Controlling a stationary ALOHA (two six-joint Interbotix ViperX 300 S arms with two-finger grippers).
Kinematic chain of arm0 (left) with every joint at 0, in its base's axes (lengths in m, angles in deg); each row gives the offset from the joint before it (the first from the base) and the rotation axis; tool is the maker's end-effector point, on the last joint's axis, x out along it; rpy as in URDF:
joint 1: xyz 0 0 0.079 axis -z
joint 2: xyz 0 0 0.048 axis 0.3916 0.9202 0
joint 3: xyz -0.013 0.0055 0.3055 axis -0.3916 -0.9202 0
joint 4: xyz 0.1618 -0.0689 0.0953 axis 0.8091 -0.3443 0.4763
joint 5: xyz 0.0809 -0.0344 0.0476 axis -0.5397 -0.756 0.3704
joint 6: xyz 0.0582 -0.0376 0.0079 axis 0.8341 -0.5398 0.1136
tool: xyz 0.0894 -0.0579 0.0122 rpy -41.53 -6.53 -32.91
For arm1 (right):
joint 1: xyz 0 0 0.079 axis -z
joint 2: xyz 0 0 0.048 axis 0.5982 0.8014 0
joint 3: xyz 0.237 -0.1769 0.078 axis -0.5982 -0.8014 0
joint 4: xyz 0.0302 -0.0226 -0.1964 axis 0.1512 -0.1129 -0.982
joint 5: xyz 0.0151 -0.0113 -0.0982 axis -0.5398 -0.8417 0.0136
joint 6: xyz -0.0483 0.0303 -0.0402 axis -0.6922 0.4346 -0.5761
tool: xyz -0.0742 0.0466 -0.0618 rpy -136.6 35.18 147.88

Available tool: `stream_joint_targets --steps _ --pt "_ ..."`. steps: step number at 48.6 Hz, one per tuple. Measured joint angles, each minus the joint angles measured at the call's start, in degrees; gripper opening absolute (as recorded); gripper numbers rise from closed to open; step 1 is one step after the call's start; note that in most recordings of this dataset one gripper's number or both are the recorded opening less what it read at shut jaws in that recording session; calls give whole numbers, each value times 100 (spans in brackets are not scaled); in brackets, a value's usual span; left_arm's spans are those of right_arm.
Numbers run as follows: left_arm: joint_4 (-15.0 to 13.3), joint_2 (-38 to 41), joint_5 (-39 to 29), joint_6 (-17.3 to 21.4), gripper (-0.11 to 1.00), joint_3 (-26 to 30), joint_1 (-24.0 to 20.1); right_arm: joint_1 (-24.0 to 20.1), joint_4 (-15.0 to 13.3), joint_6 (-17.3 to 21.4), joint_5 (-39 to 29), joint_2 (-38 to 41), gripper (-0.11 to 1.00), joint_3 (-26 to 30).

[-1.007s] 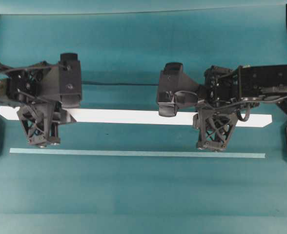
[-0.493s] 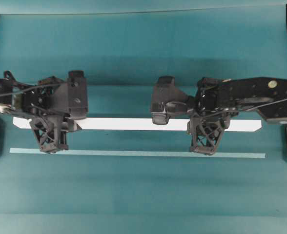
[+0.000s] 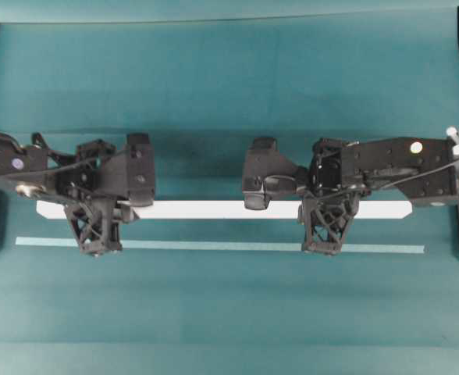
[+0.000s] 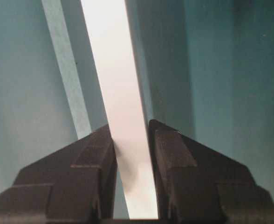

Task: Lift a wooden board with both hands.
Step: 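Lower the held board with both grippers back toward the table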

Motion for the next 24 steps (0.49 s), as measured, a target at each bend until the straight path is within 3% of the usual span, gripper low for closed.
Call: stream_joint_targets --steps 24 --pt "-18 360 580 -264 18 -237 255 -176 176 0 642 308 22 -237"
